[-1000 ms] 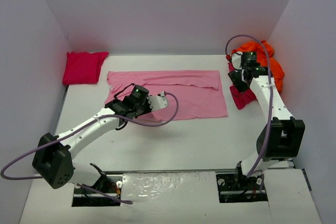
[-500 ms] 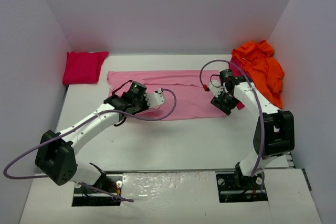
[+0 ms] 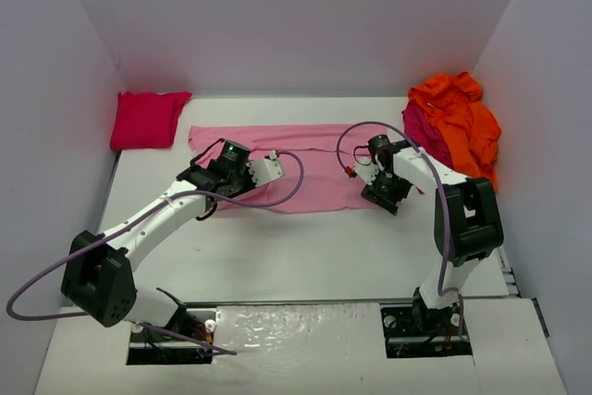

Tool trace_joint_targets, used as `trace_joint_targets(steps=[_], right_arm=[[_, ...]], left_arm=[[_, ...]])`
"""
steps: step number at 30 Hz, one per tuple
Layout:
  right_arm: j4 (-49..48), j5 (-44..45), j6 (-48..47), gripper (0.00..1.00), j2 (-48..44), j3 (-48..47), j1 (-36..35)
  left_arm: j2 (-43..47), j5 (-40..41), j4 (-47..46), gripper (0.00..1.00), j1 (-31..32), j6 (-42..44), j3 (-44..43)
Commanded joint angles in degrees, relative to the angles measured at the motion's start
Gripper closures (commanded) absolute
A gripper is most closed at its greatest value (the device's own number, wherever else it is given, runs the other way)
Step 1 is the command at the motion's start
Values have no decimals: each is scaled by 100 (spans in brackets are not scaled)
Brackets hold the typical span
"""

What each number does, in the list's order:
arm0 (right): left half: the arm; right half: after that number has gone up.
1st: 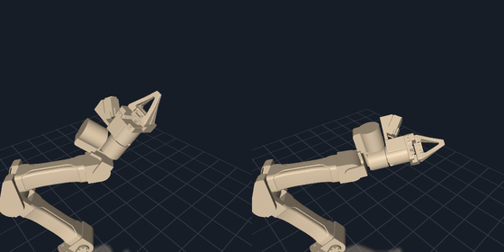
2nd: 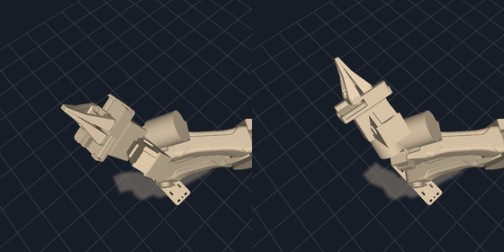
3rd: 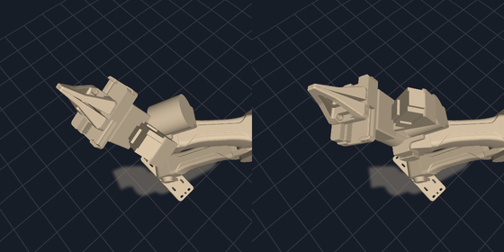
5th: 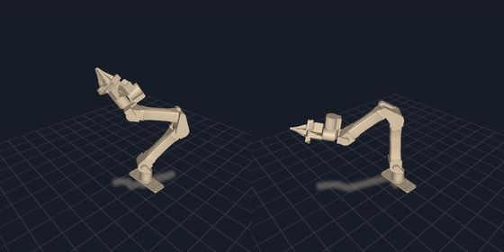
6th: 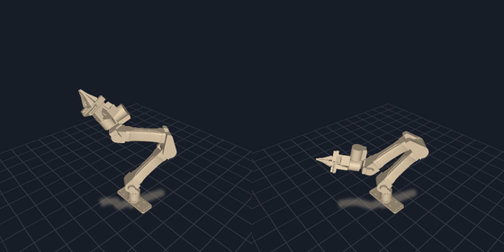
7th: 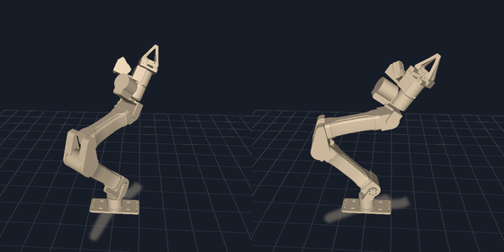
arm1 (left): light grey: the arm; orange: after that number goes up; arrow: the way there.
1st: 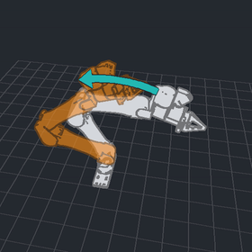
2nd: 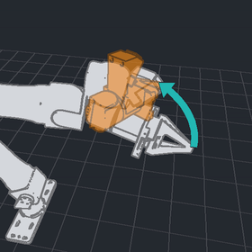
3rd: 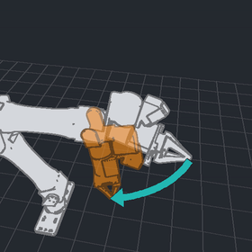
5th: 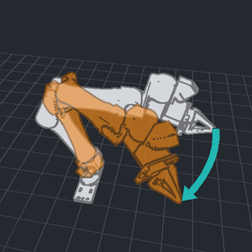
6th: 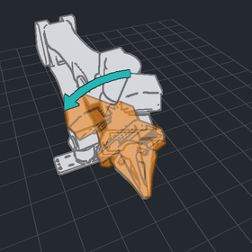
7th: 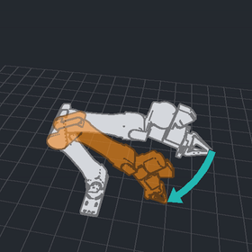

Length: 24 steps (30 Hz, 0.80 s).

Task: Fold and stack the t-shirts
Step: Fold the tshirt

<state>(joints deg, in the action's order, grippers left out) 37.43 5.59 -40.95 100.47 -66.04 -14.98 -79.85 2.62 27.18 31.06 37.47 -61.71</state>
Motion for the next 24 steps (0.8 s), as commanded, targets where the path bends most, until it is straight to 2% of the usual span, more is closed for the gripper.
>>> trace_joint_targets(steps=[1,13,24], right_arm=[[34,382,38,46,237,-160,4],[-93,630,-47,49,685,-516,-3],[-251,633,20,56,1092,-465,-160]], left_arm=[[82,-33,-131,100,-65,6,-253],[-19,2,-169,100,-100,14,-273],[-30,10,-181,100,-170,14,-221]])
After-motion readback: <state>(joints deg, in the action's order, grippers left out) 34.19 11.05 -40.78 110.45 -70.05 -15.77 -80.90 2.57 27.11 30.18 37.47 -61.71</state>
